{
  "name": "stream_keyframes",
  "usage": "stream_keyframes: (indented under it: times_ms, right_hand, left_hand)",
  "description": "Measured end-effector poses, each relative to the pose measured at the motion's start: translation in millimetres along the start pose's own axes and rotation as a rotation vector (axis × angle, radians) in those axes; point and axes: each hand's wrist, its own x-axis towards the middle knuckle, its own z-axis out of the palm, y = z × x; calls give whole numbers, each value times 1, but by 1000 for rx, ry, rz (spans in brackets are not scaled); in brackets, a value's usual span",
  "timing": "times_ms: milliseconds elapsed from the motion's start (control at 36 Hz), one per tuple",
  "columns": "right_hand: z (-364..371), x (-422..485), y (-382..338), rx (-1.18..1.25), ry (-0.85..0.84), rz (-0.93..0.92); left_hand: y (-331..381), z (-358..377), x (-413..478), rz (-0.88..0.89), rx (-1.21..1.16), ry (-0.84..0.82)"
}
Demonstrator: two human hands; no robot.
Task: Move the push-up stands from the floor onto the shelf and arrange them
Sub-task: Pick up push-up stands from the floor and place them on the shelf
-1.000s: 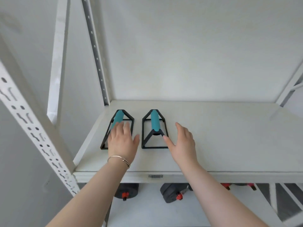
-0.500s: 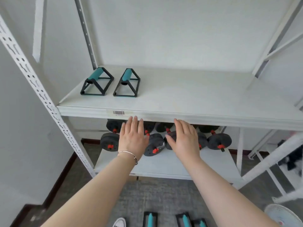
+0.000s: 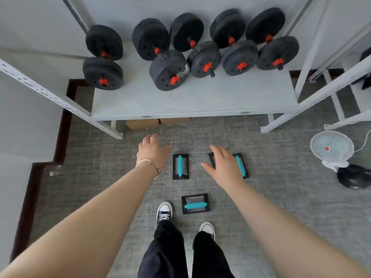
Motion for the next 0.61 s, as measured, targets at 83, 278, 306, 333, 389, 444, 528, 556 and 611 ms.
stream_keyframes:
  times_ms: [83,278,306,333,389,444,528,556,611]
  right_hand:
    - [63,-3,22,22,-97,38]
    - [208,1,78,16,-303,85]
    - [229,2,86,31,-324,98]
    - [249,3,94,55,-343,118]
    - [286,6,107,135,-387,186]
    - [328,8,123,235,-431,262]
    - [384,9,148,288,-489,312]
    - [401,9,156,289,-511,321]
    - [433,11,172,270,-549,325]
  left_hand:
    - [-21,52,29,-44,-41,-86]
    - [-77,193,96,-123,-60,-252]
    - [-85,214,105,-130,-55,-267]
    - [-95,235,115,-140,-45,-283]
    - [-113,271,131,-166,-40,-313]
    - [-135,314,147,-199,-65,-335]
    - [-164,368,165,-228,-107,-373]
    - [-172,384,171,-236,-118,-375]
    - [-185,415,181,-237,-128,-358]
